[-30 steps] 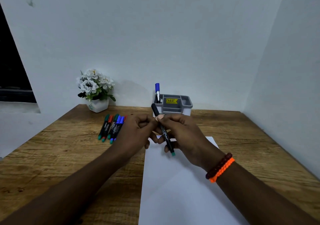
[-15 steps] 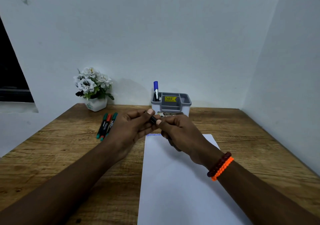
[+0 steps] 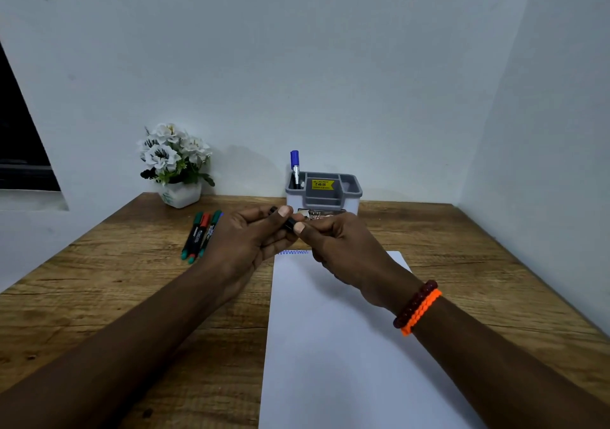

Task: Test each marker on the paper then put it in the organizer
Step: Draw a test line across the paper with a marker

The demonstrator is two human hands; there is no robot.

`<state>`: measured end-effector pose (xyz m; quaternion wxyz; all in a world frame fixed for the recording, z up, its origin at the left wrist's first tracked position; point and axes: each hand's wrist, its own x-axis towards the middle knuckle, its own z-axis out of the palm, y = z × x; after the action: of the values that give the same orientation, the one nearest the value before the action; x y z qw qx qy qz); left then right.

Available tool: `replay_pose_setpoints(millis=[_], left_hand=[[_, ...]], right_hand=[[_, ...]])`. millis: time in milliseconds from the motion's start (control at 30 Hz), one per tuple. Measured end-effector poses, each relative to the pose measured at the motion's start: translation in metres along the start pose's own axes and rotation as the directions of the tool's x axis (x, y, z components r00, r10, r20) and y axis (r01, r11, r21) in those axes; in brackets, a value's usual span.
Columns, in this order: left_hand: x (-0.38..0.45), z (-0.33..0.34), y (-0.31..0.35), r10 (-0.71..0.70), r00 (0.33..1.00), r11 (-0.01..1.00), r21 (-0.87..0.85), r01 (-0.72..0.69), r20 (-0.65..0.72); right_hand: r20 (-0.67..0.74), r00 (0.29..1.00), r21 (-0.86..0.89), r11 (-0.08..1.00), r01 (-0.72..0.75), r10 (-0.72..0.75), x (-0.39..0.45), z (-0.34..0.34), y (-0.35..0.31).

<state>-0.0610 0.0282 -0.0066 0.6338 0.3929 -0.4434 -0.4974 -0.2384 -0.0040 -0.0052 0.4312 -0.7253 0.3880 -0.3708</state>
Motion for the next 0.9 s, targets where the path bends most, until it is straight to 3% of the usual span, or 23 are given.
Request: replay_pose_setpoints(millis=[133,300,367,433,500,567,633,733,900], left_hand=[[0.005,-0.004,0.0,0.011,1.0,1.0,0.0,-0.011,-0.015],[0.018,-0.021,0.012,0.0,0.965,0.988,-0.146,-0.04,-0.262],[0.02,-0.023,0.01,0.037,0.947,0.996,0.093,-0.008,-0.318],[0.017,-0.022,0.001,0.127,0.957,0.88,0.474,0.013,-0.261],[0.011,-0.019,-0.008,0.147,0.986,0.667,0.744,-0.038,-0.081],[0.005,-0.015,-0.014,0.098,0.991,0.454,0.882,-0.123,0.088],[0.002,-0.013,-0.017,0.072,0.979,0.289,0.935,-0.205,0.192],[0.002,-0.014,-0.02,0.054,0.967,0.204,0.945,-0.256,0.25],[0.004,-0.015,-0.022,0.052,0.966,0.213,0.942,-0.26,0.254]], right_hand=[[0.111,0.989,0.07,0.992,-0.103,0.095,0.001,-0.007,-0.004],[0.062,0.995,0.162,0.983,-0.082,0.073,0.002,-0.021,-0.005],[-0.035,0.997,0.244,0.968,-0.059,0.069,0.005,-0.027,-0.006],[-0.066,0.991,0.416,0.906,-0.078,0.116,0.01,-0.03,-0.006],[-0.028,0.989,0.605,0.79,-0.099,0.146,0.014,-0.032,-0.002],[-0.024,0.992,0.669,0.739,-0.079,0.127,0.016,-0.033,0.005],[-0.093,0.99,0.566,0.824,-0.034,0.105,0.016,-0.029,0.014],[-0.231,0.964,0.3,0.952,-0.062,0.136,0.017,-0.021,0.025],[-0.259,0.945,0.242,0.96,-0.138,0.201,0.018,-0.014,0.029]])
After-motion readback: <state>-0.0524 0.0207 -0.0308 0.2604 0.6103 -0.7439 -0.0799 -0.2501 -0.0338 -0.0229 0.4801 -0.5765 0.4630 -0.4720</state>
